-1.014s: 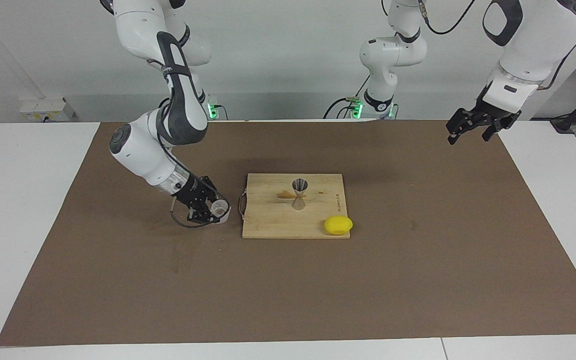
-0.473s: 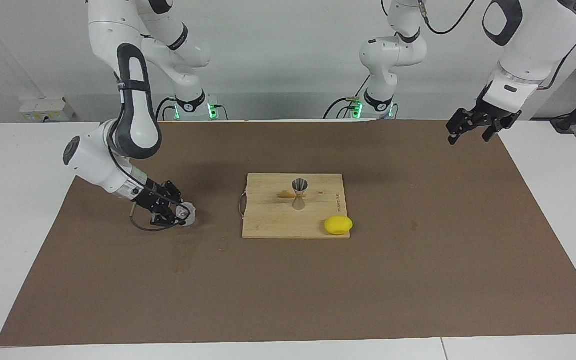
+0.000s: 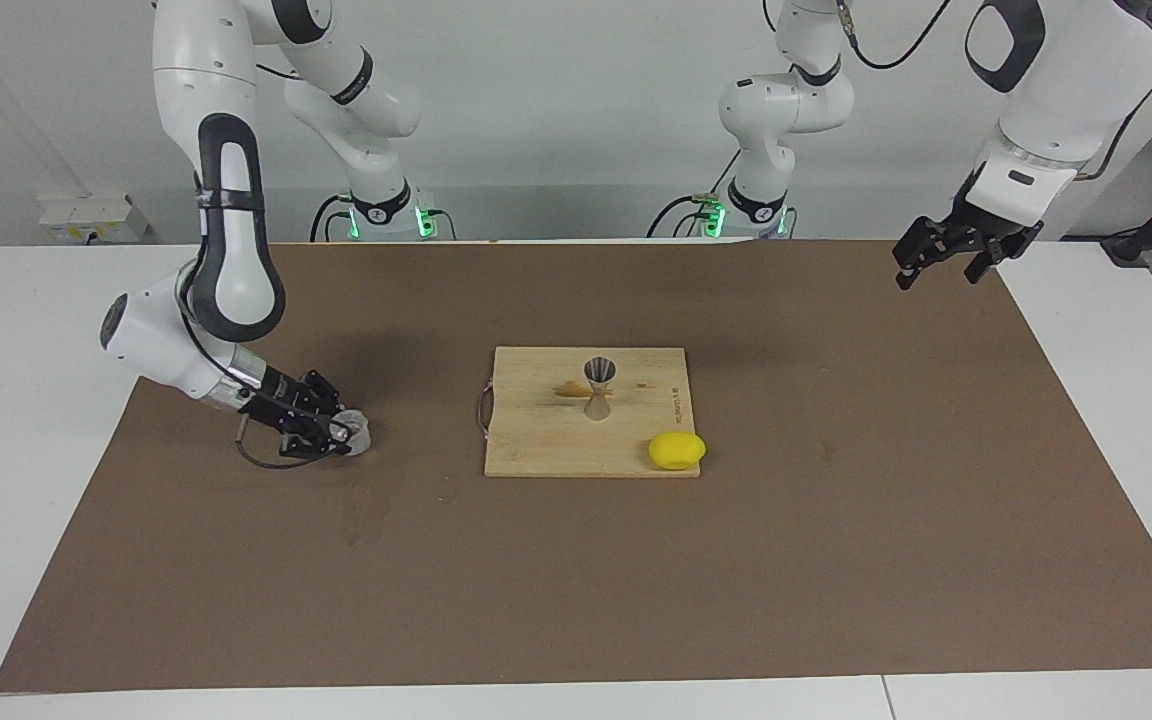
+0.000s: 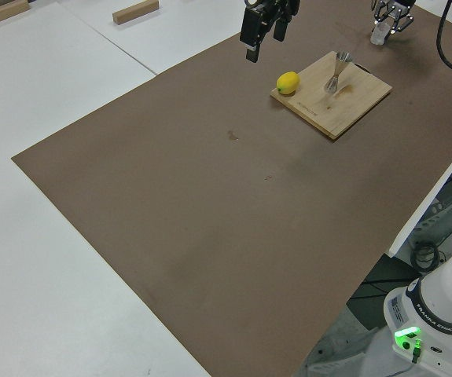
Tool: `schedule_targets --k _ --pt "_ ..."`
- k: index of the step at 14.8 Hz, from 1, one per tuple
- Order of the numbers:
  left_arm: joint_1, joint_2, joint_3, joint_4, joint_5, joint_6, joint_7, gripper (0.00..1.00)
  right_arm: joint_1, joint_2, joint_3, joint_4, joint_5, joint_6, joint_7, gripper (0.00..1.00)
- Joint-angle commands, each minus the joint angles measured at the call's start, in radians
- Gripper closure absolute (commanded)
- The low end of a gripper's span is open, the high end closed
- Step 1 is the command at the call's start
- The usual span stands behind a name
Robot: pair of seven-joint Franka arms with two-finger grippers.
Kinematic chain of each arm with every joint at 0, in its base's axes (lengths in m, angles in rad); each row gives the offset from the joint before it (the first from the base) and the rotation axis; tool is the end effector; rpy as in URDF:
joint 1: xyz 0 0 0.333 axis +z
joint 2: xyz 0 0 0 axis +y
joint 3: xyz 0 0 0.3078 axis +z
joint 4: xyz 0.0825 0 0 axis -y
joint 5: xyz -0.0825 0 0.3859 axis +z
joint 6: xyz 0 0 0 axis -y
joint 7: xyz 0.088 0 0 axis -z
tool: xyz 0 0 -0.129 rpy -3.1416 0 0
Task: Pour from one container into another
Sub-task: 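Carry the glass cup back beside the glass pitcher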
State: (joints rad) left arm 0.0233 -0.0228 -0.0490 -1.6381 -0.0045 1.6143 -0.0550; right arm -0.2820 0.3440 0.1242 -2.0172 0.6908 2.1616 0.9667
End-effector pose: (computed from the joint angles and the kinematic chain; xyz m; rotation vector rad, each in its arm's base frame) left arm 0.5523 -0.0150 0.5787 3.1379 0.0463 -0.0018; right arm 0.5807 -0.0555 0.2473 -1.8559 1.8776 0.5500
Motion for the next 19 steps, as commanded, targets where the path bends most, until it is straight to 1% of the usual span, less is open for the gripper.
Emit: schedule_targets --k 1,2,3,5,9,11,13,15,17,19 --pt "0.009 -0.02 -0.005 -0.04 0.012 0.029 -0.009 0.0 -0.023 0.0 0.011 -0.008 0.033 0.007 -0.031 0.46" --pt "0.009 -0.025 -0.005 -0.042 0.012 0.03 -0.011 0.0 -0.023 0.0 0.009 -0.011 0.033 0.02 -0.031 0.15" --pt "0.009 -0.025 -0.005 -0.042 0.012 0.03 -0.011 0.0 -0.023 -0.005 0.009 -0.015 0.033 0.032 -0.031 0.02" --pt "0.009 -0.025 -0.005 -0.043 0.012 0.032 -0.011 0.0 -0.022 -0.02 0.009 -0.015 0.032 0.032 -0.031 0.0" --pt "0.009 -0.026 -0.005 -0.046 0.012 0.033 -0.009 0.0 -0.003 -0.098 0.009 -0.015 0.02 0.027 -0.036 0.0" --pt "0.009 -0.026 -0.005 -0.046 0.012 0.033 -0.009 0.0 0.03 -0.135 0.008 -0.015 -0.006 0.026 -0.036 0.0" --pt "0.009 -0.026 -0.005 -0.046 0.012 0.033 -0.009 0.0 0.064 -0.163 0.009 -0.015 -0.066 0.023 -0.04 0.0" --pt "0.009 -0.026 -0.005 -0.046 0.012 0.033 -0.009 0.0 0.105 -0.186 0.009 -0.014 -0.163 0.021 -0.083 0.0" --pt "0.009 -0.026 -0.005 -0.046 0.012 0.035 -0.011 0.0 0.145 -0.2 0.009 -0.012 -0.259 0.02 -0.175 0.0" --pt "0.009 -0.026 -0.005 -0.049 0.012 0.035 -0.009 0.0 0.177 -0.201 0.011 -0.006 -0.351 -0.011 -0.318 0.0"
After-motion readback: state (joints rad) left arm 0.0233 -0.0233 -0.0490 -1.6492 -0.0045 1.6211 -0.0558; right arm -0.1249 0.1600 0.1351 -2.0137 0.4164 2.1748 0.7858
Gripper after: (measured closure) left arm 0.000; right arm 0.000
